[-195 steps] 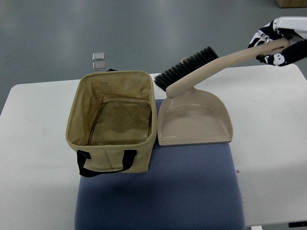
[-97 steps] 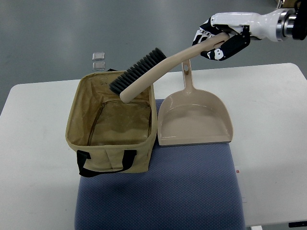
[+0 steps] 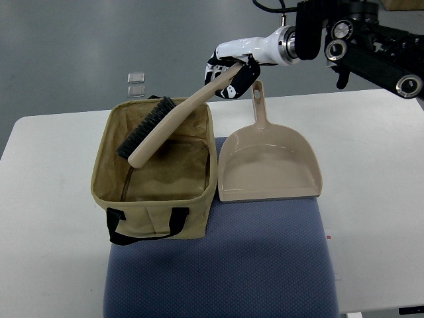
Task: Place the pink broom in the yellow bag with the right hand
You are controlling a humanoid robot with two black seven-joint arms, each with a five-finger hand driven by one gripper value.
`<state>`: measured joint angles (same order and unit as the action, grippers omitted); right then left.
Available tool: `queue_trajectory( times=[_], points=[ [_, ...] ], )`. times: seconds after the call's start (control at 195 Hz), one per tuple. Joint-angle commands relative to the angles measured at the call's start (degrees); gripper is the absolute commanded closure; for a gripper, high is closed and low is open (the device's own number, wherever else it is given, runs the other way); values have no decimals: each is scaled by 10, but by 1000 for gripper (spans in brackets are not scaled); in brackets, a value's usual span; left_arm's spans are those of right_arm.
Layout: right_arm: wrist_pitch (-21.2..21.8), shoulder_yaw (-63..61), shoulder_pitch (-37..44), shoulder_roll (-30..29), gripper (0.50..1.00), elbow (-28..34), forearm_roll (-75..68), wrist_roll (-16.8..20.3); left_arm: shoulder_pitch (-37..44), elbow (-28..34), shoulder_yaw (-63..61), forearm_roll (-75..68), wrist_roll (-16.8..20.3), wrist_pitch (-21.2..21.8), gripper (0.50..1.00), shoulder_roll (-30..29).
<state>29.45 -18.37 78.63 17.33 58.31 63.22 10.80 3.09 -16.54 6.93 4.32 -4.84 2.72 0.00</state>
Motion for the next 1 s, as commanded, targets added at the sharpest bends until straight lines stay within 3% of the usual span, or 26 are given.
queue_trajectory(
  times=[0.0, 0.354, 0.369, 0.375, 0.38, 0.385, 0.39, 0.395, 0.4, 0.405, 0.411, 0.416, 0.431, 0.441, 0.477, 0.518, 0.816, 0.996],
  points=[
    [2, 27, 6, -23, 1000, -11, 18, -1, 1, 1, 0, 1, 0, 0, 500, 0],
    [3, 55, 6, -61, 1000, -10, 24, -4, 1, -1, -2, 1, 0, 0, 500, 0],
    [3, 56, 5, -63, 920, -10, 24, -4, 1, -1, -2, 1, 0, 0, 500, 0],
    [3, 56, 5, -63, 920, -10, 24, -4, 1, -1, -2, 1, 0, 0, 500, 0],
    [3, 55, 5, -65, 873, -10, 24, -4, 1, -1, -2, 1, 0, 0, 500, 0],
    [3, 55, 5, -65, 873, -10, 24, -4, 1, -1, -2, 1, 0, 0, 500, 0],
    [3, 56, 4, -66, 824, -10, 24, -4, 1, -1, -2, 0, 0, 0, 500, 0],
    [3, 56, 4, -66, 824, -10, 24, -4, 1, -1, -2, 0, 0, 0, 500, 0],
    [3, 55, 4, -68, 777, -10, 24, -4, 1, -1, -2, 0, 0, 0, 500, 0],
    [3, 55, 4, -68, 777, -10, 24, -4, 1, -1, -2, 0, 0, 0, 500, 0],
    [3, 55, 4, -70, 736, -11, 23, -4, 1, -1, -1, 0, 0, 0, 500, 0],
    [3, 55, 4, -70, 736, -11, 23, -4, 1, -1, -1, 0, 0, 0, 500, 0],
    [3, 55, 4, -71, 669, -10, 23, -5, 1, -1, -1, 0, 0, 0, 500, 0],
    [3, 55, 4, -71, 668, -10, 23, -5, 1, -1, -1, 0, 0, 0, 500, 0],
    [3, 54, 4, -71, 599, -10, 23, -5, 1, 0, -1, 1, 0, 0, 500, 0],
    [3, 54, 4, -70, 577, -10, 23, -5, 1, 1, -1, 1, 0, 0, 500, 0],
    [-1, 18, 29, -27, 570, -11, 11, -6, 1, 0, -2, 0, 0, 0, 500, 0],
    [-9, -126, 16, 10, 570, -12, 10, -7, 1, -1, -3, 0, 0, 0, 500, 0]
  ],
)
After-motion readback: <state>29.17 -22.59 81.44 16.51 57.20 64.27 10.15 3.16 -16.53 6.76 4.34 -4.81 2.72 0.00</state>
